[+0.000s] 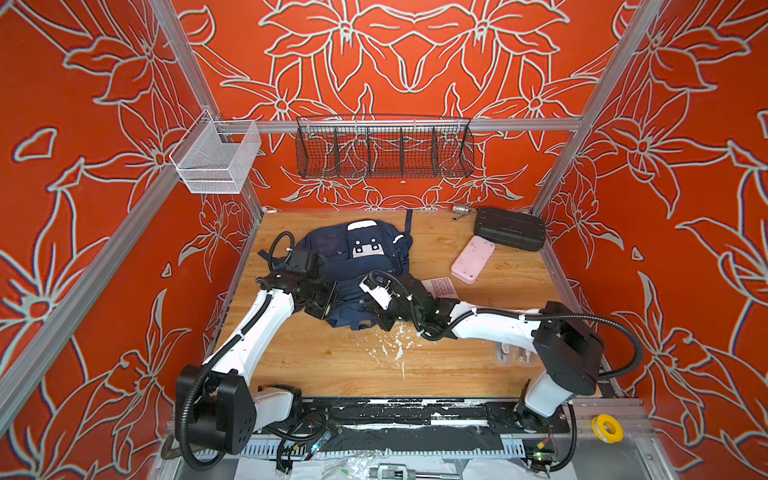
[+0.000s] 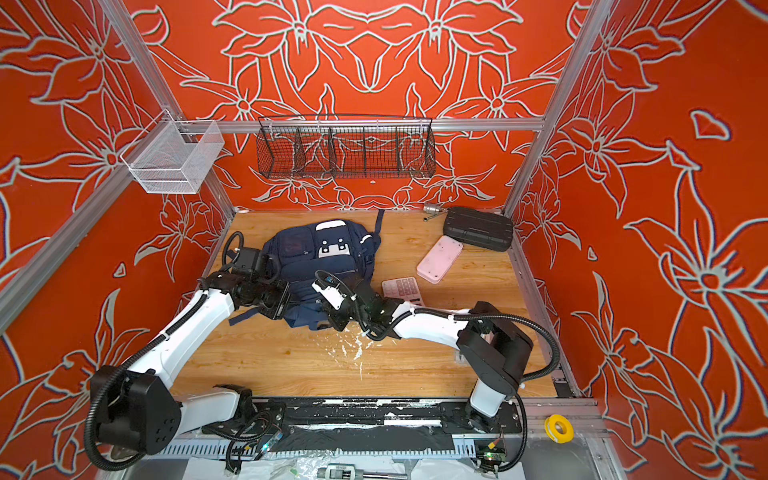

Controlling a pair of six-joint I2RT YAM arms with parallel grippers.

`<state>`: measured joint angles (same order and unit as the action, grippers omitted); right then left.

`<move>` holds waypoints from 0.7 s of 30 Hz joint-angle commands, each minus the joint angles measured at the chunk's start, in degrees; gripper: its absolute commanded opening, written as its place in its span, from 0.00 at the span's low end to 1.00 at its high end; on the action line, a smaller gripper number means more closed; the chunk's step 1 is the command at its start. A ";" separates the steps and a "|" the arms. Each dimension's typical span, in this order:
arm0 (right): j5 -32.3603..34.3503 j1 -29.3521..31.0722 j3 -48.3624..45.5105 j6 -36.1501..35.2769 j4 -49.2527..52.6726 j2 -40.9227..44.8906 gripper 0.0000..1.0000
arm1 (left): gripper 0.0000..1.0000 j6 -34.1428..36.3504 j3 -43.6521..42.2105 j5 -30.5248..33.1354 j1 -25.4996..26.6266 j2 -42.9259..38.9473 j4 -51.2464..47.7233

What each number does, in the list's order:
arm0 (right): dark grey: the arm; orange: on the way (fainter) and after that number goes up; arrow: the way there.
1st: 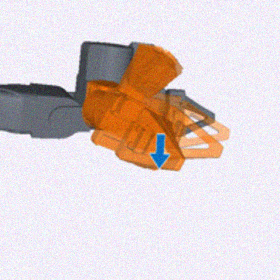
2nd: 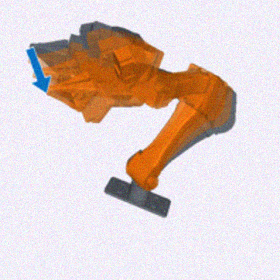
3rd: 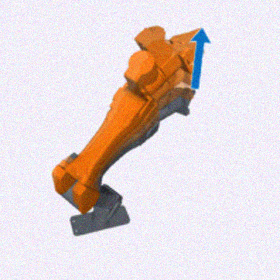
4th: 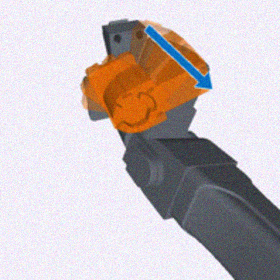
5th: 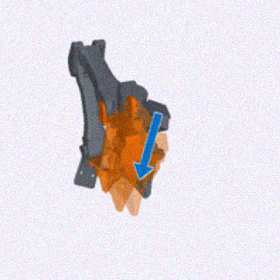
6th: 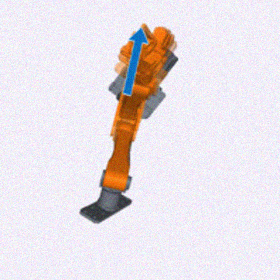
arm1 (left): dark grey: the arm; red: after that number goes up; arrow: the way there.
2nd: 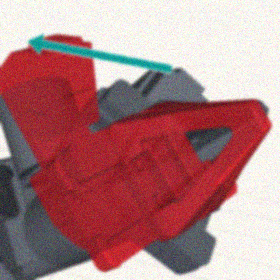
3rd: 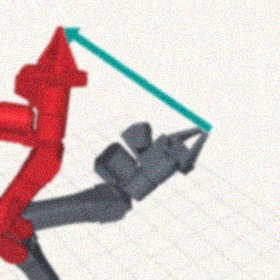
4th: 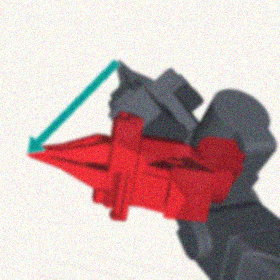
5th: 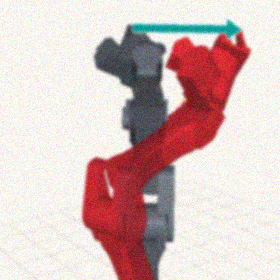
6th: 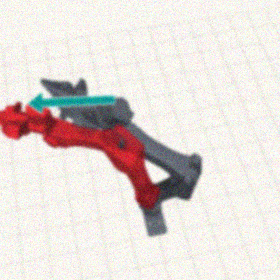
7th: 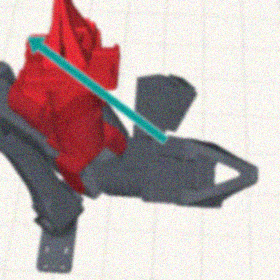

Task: Pack the student bag

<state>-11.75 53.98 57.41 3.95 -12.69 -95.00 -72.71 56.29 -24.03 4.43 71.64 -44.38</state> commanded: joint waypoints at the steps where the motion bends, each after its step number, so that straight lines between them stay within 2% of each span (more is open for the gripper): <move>1: 1.84 -3.92 -1.75 0.91 2.34 3.07 0.00 | 0.00 11.00 2.46 -2.06 -6.24 -1.04 -5.73; 5: 0.39 -9.67 -1.51 3.44 4.10 2.47 0.00 | 0.00 19.64 7.35 -6.11 -11.60 0.61 -12.41; 9: -0.37 -14.06 2.01 5.03 7.75 -0.44 0.00 | 0.00 24.18 11.55 -8.12 -13.27 1.79 -16.86; 15: -0.29 -18.46 8.84 6.83 12.34 -6.10 0.00 | 0.00 24.89 12.44 -12.06 -14.19 1.74 -17.86; 21: 1.01 -20.21 14.57 5.66 16.50 -10.16 0.00 | 0.00 23.43 10.77 -14.19 -14.35 0.38 -16.35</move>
<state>-14.61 34.87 68.93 8.84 1.17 -103.83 -49.82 67.24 -34.87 -9.43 73.97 -59.11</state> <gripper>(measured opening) 0.087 0.049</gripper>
